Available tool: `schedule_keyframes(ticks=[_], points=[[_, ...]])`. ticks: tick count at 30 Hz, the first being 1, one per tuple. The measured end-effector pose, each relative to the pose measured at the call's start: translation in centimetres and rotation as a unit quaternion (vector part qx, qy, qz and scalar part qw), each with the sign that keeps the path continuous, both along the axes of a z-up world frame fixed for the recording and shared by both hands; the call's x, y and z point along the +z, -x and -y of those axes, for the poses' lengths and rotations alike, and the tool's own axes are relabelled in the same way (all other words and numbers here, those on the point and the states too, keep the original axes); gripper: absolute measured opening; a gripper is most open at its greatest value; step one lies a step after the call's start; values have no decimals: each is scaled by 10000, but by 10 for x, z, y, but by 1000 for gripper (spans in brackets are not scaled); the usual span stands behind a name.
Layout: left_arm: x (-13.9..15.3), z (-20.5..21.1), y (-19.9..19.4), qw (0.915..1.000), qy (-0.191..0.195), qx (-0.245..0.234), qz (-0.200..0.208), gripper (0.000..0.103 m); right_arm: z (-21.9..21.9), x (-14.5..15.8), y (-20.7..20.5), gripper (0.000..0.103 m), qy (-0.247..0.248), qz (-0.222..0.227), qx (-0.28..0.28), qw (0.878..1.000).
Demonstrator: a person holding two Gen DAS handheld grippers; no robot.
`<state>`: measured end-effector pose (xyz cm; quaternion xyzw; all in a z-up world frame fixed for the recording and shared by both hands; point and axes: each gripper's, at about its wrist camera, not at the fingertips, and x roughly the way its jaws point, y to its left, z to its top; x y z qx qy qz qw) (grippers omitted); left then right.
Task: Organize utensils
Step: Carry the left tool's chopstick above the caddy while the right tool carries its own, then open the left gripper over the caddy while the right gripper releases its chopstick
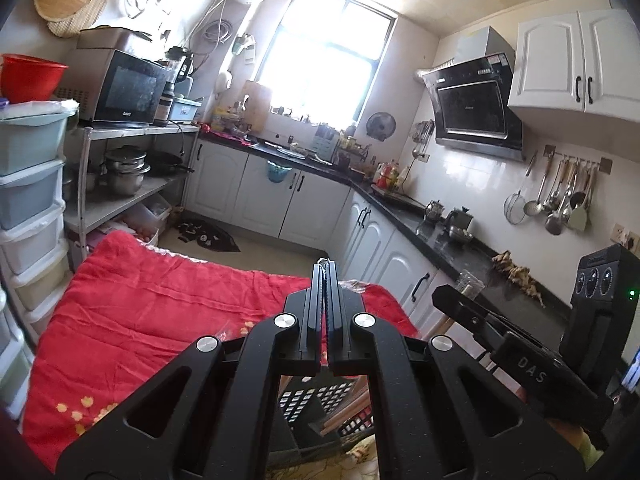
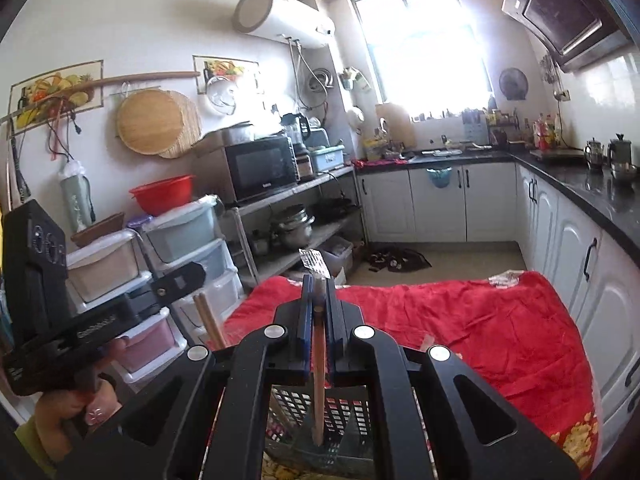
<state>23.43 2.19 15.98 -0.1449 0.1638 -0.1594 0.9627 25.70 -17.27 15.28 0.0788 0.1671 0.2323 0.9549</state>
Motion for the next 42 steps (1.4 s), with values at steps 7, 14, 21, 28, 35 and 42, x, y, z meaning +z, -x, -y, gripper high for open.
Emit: schedule_keyframes(ticks=[7,14,21,28,35,42], points=[[-25,1,-4,9998,-83,5,-199,0,-2,-24,-5,5,-12,-197,-46,9998],[-41,2,0,9996,-162,64,-222,0,-7,-38,-3,5,-10,-317,-20,9995],[-51,0,2,9994,-179,125,-283,0,-13,-51,0,6,27,-459,33,9989],[-56,1,5,9991,-237,174,-307,2,-13,-59,1,6,29,-562,22,9984],[-60,-6,11,9988,-230,279,-343,21,-5,-59,4,32,23,-540,-58,9985],[-60,-11,21,9982,-185,402,-409,55,4,-59,15,44,199,-543,-165,9982]])
